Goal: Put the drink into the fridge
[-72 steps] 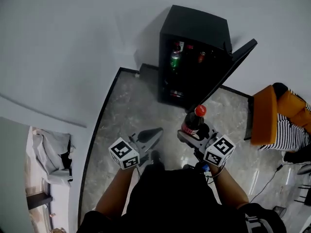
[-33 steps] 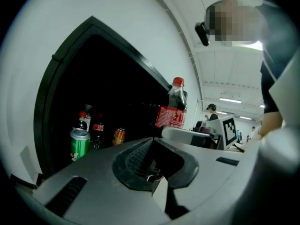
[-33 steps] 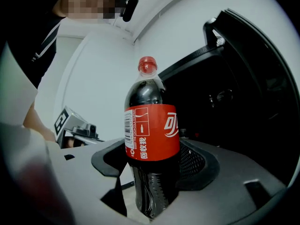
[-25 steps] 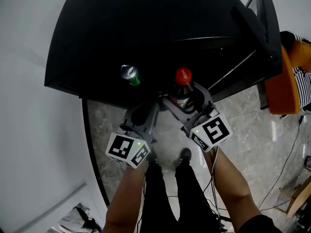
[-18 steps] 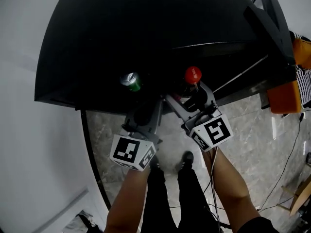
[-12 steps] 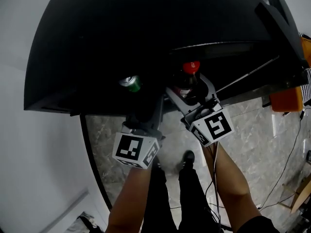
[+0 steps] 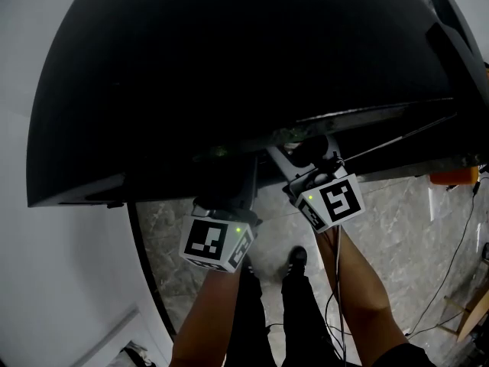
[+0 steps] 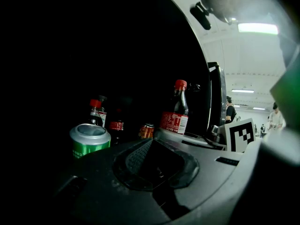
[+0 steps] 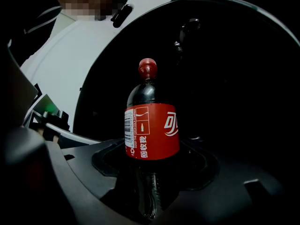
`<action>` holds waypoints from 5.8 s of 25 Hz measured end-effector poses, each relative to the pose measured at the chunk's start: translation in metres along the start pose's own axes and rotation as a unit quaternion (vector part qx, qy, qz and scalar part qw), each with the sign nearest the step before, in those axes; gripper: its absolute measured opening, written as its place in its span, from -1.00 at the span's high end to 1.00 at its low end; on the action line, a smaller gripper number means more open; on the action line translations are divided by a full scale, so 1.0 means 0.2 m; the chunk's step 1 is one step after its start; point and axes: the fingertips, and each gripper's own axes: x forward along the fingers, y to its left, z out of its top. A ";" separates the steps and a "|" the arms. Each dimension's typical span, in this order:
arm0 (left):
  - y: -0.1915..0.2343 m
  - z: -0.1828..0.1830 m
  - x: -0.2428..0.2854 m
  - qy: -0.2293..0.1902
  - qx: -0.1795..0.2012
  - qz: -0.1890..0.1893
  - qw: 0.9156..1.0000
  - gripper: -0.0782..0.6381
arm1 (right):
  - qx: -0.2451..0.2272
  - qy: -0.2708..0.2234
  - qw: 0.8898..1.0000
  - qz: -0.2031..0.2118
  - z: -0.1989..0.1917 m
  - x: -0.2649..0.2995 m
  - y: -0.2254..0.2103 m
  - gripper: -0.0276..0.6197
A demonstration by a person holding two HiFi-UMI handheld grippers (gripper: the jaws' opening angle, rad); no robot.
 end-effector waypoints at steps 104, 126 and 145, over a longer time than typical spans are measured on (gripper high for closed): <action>-0.48 -0.31 -0.46 0.102 -0.006 -0.023 0.994 0.75 | 0.036 0.079 0.996 0.016 0.19 -0.77 0.27 0.63; -1.71 0.76 -1.64 -0.027 -0.003 -0.205 0.978 0.75 | 0.008 -0.018 0.991 0.131 1.89 -1.90 0.85 0.84; -2.20 0.73 -2.70 -0.046 0.042 -0.172 0.983 0.75 | 0.001 0.047 0.974 0.223 1.81 -2.78 1.64 0.84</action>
